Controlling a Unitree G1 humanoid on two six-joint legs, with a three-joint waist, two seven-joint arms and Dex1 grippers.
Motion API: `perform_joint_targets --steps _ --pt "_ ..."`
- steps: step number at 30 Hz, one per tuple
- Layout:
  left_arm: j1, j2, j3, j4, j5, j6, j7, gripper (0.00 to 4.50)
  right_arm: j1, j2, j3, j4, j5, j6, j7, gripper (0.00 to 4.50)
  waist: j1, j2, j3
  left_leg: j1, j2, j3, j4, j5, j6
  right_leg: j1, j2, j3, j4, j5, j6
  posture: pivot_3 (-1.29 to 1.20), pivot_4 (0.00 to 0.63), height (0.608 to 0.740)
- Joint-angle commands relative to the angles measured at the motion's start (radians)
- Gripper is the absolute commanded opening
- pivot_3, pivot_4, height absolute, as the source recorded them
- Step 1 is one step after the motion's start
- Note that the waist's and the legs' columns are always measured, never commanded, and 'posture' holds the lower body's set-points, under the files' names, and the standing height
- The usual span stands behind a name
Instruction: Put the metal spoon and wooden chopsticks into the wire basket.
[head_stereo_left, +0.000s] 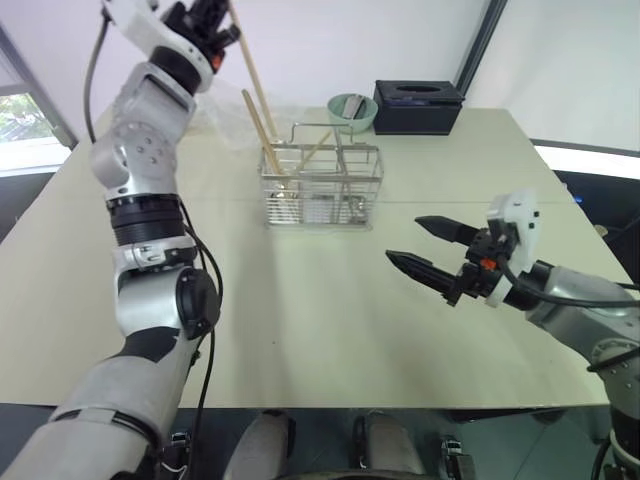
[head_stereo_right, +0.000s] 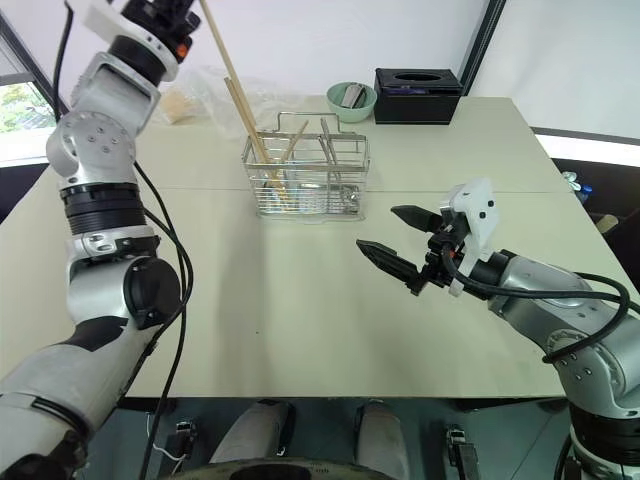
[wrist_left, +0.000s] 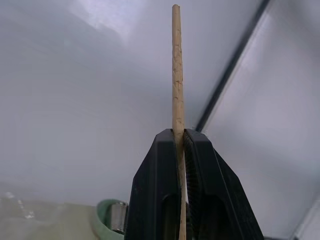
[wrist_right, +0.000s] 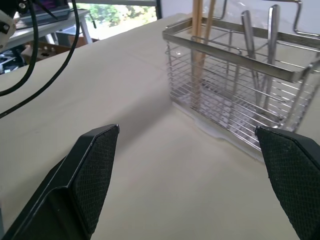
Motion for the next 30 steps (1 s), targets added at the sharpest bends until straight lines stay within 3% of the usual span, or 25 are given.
perform_joint_targets --steps 1,11,21,24,30 --pt "0.056 -0.008 -0.097 -0.055 0.063 -0.097 -0.083 0.07 0.003 0.014 -0.041 -0.047 0.035 -0.015 -0.03 4.5 0.003 0.0 0.0 0.0 0.0 0.0 0.0 0.0 0.0 0.0 0.0 0.0 0.0 0.0 0.0 0.0 0.15 0.649" --pt "0.134 -0.073 -0.186 -0.008 0.145 -0.241 -0.122 0.07 0.025 0.0 -0.073 -0.07 0.083 -0.002 -0.082 4.5 0.005 0.0 0.0 -0.001 0.0 0.0 0.001 0.0 0.001 0.002 0.001 0.0 -0.004 0.0 0.0 0.0 0.15 0.649" --pt "0.159 -0.071 -0.192 0.053 0.181 -0.303 -0.141 0.07 0.042 -0.021 -0.085 -0.077 0.106 -0.004 -0.103 4.5 0.004 0.001 0.0 -0.001 0.001 0.0 0.0 -0.001 0.002 0.002 0.002 0.0 -0.006 0.0 0.0 0.0 0.15 0.649" --pt "0.18 -0.073 -0.194 0.052 0.18 -0.314 -0.151 1.18 0.039 -0.028 -0.085 -0.074 0.112 -0.003 -0.105 4.5 0.004 0.001 0.0 -0.001 0.001 0.0 0.0 -0.001 0.002 0.002 0.002 0.0 -0.006 0.0 0.0 0.0 0.15 0.649" --pt "0.222 -0.07 -0.19 0.001 0.173 -0.335 -0.152 4.2 0.023 -0.04 -0.081 -0.058 0.117 -0.004 -0.103 4.5 0.004 0.001 0.0 -0.001 0.001 0.0 0.0 -0.001 0.002 0.002 0.002 0.0 -0.006 0.0 0.0 0.0 0.15 0.649"
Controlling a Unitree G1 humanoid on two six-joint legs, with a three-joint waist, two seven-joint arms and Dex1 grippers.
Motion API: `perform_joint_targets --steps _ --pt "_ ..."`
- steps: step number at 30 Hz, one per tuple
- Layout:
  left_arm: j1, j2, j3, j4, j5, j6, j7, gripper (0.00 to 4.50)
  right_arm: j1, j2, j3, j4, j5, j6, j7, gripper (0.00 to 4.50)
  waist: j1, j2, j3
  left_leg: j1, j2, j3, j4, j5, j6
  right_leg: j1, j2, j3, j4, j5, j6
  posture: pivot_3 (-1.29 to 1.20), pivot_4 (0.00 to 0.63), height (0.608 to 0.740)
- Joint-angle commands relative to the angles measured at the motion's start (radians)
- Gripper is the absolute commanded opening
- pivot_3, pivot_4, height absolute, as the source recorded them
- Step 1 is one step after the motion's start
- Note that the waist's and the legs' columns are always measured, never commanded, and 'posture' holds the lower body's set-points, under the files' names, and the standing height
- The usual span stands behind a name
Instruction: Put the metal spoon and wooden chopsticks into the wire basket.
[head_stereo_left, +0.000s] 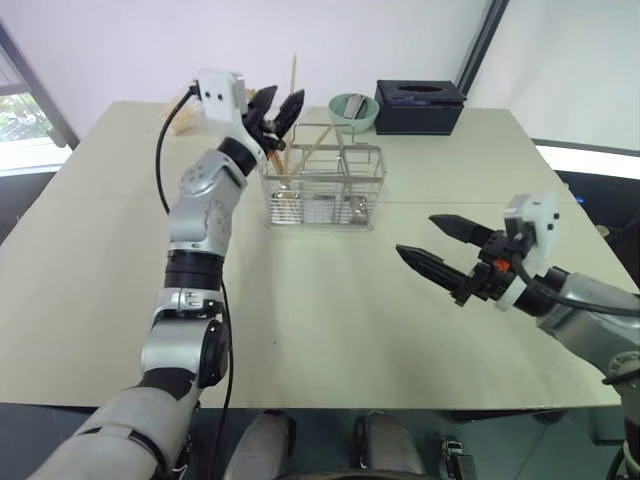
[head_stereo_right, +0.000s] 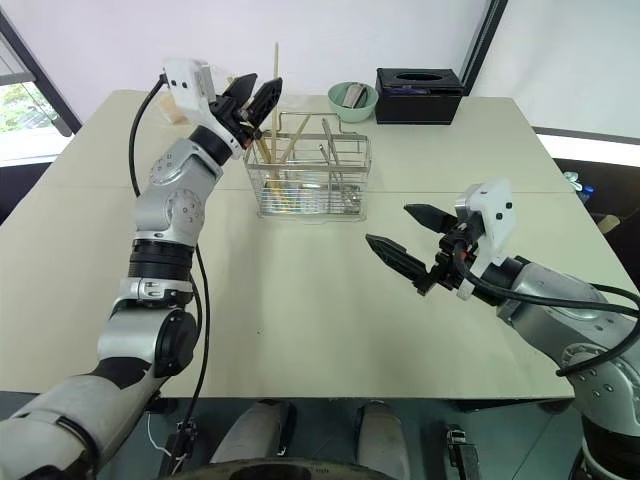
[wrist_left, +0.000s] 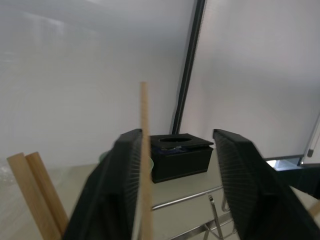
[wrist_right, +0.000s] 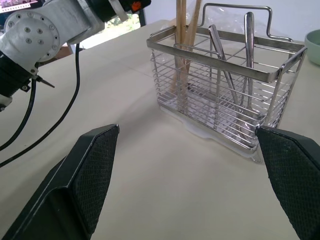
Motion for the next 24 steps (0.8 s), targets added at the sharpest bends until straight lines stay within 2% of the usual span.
perform_joint_targets --steps 1,4,8,12,16,18,20,24 --pt "0.006 0.008 -0.001 -0.083 0.0 -0.024 -0.005 4.47 -0.02 -0.017 -0.027 -0.01 0.014 -0.011 0.007 4.5 0.0 0.0 0.0 0.0 0.0 0.0 0.0 0.0 0.0 0.0 0.0 0.0 0.0 0.0 0.0 0.0 0.15 0.649" --pt "0.029 0.021 -0.001 -0.152 -0.02 0.035 -0.001 4.47 -0.029 -0.027 -0.016 0.006 -0.003 -0.018 0.028 4.5 0.0 0.0 0.0 0.0 0.0 0.0 0.0 0.0 0.0 0.0 0.0 0.0 0.0 0.0 0.0 0.0 0.15 0.649" --pt "0.058 0.1 0.015 -0.273 -0.071 0.17 -0.033 4.47 -0.074 -0.051 -0.004 0.07 -0.057 -0.039 0.078 4.5 -0.003 0.001 0.0 0.0 0.0 0.0 0.0 0.0 0.0 0.0 0.0 0.0 0.0 0.0 0.0 0.0 0.15 0.649" --pt "0.094 0.304 0.035 -0.363 -0.085 0.277 -0.138 4.47 -0.132 -0.095 0.007 0.163 -0.143 -0.077 0.163 4.5 -0.013 0.004 0.002 0.001 0.002 0.0 0.0 0.0 0.0 0.0 0.002 0.0 0.0 0.0 0.0 0.0 0.15 0.649" --pt "0.196 0.634 0.064 -0.411 -0.084 0.334 -0.371 4.47 -0.197 -0.175 0.015 0.316 -0.255 -0.147 0.295 4.5 -0.033 0.007 0.003 0.001 0.003 0.0 -0.002 0.0 0.0 -0.001 0.004 0.001 0.0 0.0 -0.001 0.0 0.15 0.649" --pt "0.25 0.739 0.071 -0.427 -0.09 0.337 -0.454 4.47 -0.227 -0.198 0.026 0.381 -0.296 -0.18 0.347 4.5 -0.036 0.008 0.003 0.001 0.004 0.001 -0.002 0.0 0.0 -0.002 0.004 0.001 0.0 0.0 -0.001 0.0 0.15 0.649" --pt "0.322 0.834 0.097 -0.455 -0.104 0.336 -0.542 4.47 -0.263 -0.213 0.04 0.446 -0.33 -0.207 0.397 4.5 -0.034 0.009 0.004 0.001 0.004 0.001 -0.003 0.0 0.0 -0.002 0.003 0.002 -0.002 -0.001 -0.004 0.0 0.15 0.649" --pt "0.413 0.923 0.166 -0.495 -0.143 0.37 -0.611 4.47 -0.31 -0.215 0.071 0.511 -0.379 -0.243 0.478 4.5 -0.025 0.01 0.005 0.001 0.003 0.001 -0.002 0.0 0.0 -0.003 0.002 0.001 -0.004 -0.002 -0.005 0.0 0.15 0.649"
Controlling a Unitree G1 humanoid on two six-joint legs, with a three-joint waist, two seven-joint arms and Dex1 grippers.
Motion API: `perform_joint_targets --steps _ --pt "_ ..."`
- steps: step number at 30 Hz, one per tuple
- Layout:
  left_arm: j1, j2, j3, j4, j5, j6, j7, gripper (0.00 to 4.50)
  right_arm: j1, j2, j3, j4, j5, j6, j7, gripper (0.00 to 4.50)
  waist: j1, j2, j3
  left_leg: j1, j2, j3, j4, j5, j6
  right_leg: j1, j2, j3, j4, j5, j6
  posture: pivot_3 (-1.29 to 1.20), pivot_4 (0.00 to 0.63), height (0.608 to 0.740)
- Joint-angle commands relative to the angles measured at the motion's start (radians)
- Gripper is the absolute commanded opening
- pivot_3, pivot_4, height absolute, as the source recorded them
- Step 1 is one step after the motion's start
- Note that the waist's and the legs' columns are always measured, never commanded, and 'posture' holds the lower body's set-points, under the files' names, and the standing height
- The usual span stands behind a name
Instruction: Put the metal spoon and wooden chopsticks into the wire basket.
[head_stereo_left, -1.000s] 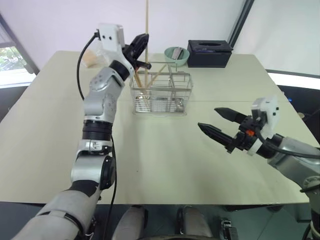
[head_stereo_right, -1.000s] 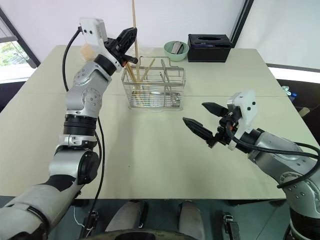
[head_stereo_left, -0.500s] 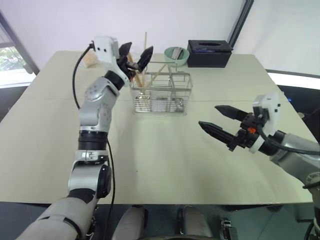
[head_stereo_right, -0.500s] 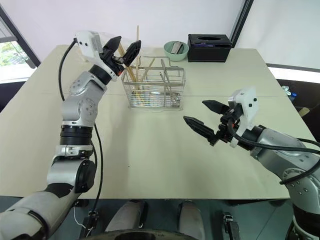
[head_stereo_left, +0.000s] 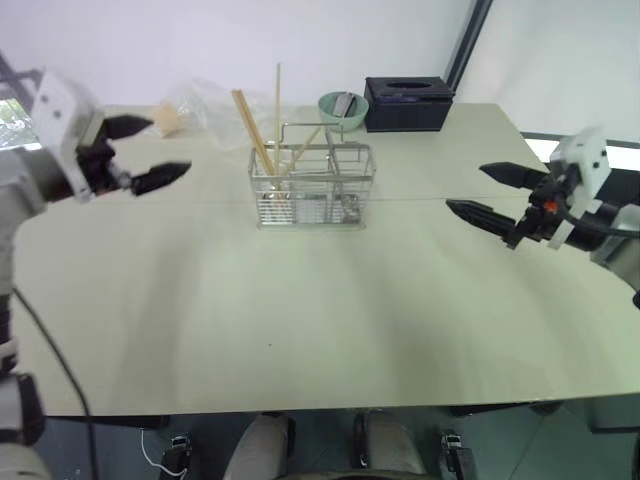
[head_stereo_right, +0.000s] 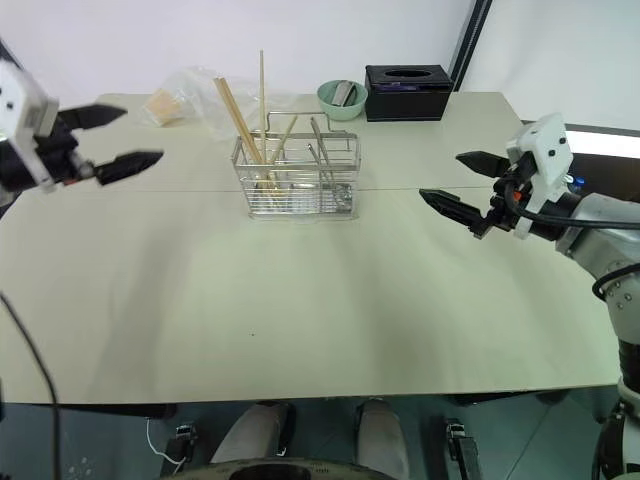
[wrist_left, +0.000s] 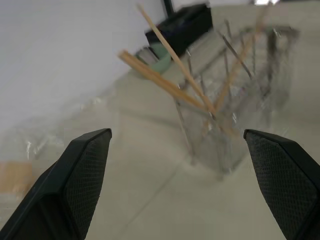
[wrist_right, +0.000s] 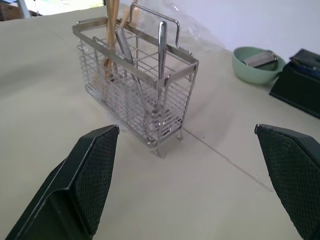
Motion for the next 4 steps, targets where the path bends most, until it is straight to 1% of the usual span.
perform_joint_targets --steps 1,4 --pt "0.037 0.058 0.09 -0.06 -0.044 0.028 -0.043 4.47 -0.046 -0.002 0.011 0.02 -0.031 -0.041 0.061 4.5 0.001 0.001 0.0 0.0 0.0 0.0 0.0 0.0 0.0 0.0 0.0 0.0 0.0 0.0 0.0 0.0 0.15 0.649" --pt "0.094 0.076 0.115 -0.102 -0.031 0.04 -0.027 4.47 -0.065 0.05 0.036 -0.001 -0.031 -0.038 0.057 4.5 -0.002 0.0 0.0 0.0 0.0 0.0 0.0 0.0 0.0 0.0 -0.002 0.0 0.0 0.0 0.0 0.0 0.15 0.649"
